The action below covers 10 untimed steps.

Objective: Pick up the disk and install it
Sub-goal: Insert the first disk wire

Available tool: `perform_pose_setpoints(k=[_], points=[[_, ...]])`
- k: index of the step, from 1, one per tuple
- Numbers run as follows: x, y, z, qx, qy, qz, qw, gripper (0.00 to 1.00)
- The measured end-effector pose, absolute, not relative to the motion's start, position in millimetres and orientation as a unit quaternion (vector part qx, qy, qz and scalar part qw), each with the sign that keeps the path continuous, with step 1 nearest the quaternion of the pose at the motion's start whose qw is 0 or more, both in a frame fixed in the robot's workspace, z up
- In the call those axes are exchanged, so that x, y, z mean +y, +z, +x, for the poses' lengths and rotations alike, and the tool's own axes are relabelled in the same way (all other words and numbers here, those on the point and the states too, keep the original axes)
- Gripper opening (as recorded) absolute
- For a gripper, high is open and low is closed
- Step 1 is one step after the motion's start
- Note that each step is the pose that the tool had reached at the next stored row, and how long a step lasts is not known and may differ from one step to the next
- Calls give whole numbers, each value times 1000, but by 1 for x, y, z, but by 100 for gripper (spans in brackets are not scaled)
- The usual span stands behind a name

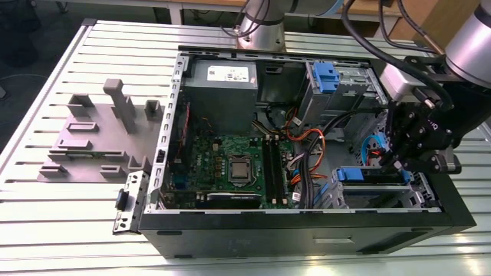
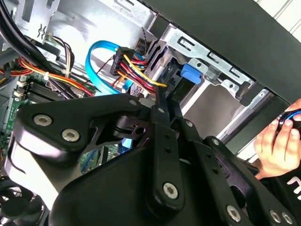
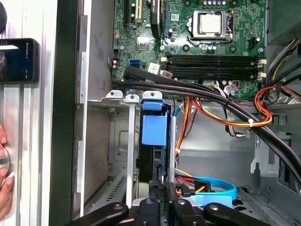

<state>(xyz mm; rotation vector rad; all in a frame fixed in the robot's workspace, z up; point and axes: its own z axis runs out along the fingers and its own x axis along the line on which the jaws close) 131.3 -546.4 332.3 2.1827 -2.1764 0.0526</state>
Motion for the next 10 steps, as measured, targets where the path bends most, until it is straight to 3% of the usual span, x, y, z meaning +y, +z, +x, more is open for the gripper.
perform_pose_setpoints(k=[10], points=[[-546,330,130,-706,17,707,29,17]])
